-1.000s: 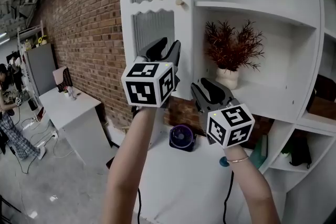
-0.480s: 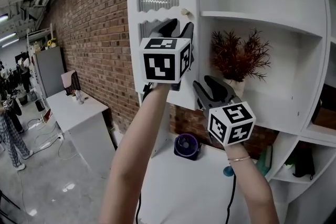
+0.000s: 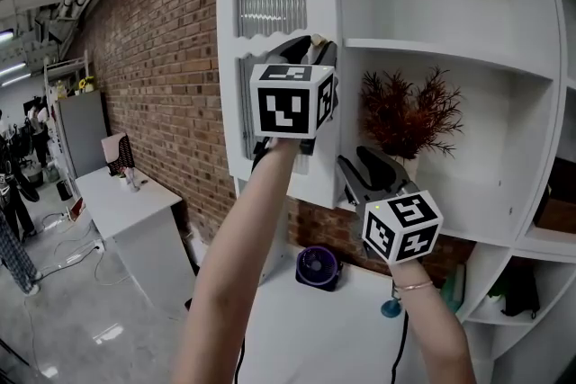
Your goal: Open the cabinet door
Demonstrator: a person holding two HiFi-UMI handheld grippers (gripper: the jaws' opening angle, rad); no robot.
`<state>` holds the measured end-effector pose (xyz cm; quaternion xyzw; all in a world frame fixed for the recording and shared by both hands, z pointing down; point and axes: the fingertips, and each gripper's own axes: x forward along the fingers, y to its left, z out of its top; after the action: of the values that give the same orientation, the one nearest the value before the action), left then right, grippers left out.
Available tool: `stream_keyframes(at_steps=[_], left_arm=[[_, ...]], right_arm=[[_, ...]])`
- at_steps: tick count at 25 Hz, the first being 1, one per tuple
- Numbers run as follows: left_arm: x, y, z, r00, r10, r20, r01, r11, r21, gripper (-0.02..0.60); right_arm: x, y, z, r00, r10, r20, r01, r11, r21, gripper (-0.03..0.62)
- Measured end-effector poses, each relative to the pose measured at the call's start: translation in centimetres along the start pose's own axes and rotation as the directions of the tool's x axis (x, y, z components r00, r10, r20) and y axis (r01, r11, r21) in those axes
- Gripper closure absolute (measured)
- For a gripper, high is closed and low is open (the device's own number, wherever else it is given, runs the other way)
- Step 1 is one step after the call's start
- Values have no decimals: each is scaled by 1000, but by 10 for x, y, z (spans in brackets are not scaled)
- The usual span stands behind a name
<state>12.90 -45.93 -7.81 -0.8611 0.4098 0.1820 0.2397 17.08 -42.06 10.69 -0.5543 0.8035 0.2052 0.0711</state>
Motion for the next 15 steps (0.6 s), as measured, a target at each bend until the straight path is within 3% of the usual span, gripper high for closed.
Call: stream_keyframes(at_steps=[11,15], left_arm=[[3,3,3,1000,-5,17,5,1000,-17,510],[2,5,5,1000,2,3,-2,1000,2,506]], right_arm=[[2,5,-5,1000,25,-1,-25,1000,6,442],[2,10,-1,1000,29,3,-29,1000,10,442]])
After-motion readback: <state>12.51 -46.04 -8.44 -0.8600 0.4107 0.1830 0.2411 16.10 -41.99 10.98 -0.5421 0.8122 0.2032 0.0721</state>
